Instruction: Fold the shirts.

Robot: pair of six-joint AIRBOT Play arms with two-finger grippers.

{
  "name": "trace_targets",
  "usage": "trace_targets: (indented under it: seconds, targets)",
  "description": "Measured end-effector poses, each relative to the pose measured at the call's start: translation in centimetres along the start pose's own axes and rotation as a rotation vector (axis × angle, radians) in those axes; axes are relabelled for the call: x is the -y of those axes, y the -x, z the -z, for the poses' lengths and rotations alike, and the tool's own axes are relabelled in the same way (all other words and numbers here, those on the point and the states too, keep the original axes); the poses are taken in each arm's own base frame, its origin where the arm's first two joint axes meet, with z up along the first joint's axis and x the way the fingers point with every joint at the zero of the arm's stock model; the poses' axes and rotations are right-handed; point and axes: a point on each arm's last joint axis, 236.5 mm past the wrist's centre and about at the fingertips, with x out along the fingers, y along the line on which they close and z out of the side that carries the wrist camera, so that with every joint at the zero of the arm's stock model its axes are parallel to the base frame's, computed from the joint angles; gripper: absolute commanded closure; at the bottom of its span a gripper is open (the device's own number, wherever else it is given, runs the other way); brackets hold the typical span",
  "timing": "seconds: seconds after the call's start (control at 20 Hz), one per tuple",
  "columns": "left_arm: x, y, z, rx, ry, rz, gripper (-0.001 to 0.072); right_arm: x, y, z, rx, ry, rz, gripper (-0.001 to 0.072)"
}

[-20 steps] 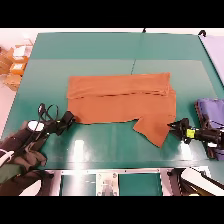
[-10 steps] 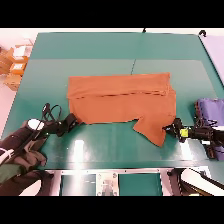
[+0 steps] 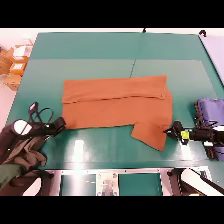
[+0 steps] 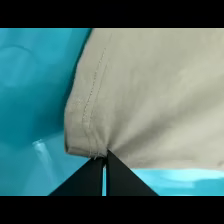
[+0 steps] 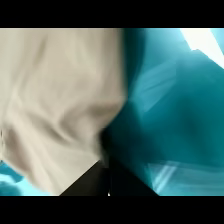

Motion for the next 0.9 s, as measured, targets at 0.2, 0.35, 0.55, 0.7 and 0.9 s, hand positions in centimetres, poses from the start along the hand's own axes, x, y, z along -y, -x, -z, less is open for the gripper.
trace_targets:
  seconds: [0.2,0.35,0.55,0.7,0.9]
  targets:
    - [-1.7,1.4,-0.4,0.000,-0.048,-0.054,0.0682,0.6,2.3,-0.3,0.080,0.050,0.084,0.0698]
    - [-1.4,2.6,-1.5,0.020,-0.088,-0.064,0.0682,-0.1,3.7,-0.3,0.115,0.069,0.094,0.0698]
    - [0.5,4.7,-3.9,0.078,-0.149,-0.048,0.0682,-3.4,6.6,-1.8,0.175,0.146,0.075,0.0698]
    - [2.0,6.3,-5.5,0.121,-0.180,-0.027,0.0682,-7.8,9.1,-3.1,0.233,0.233,0.031,0.0698]
    - [4.4,7.7,-7.9,0.167,-0.206,0.010,0.0682,-13.0,11.0,-4.9,0.296,0.326,-0.011,0.0698]
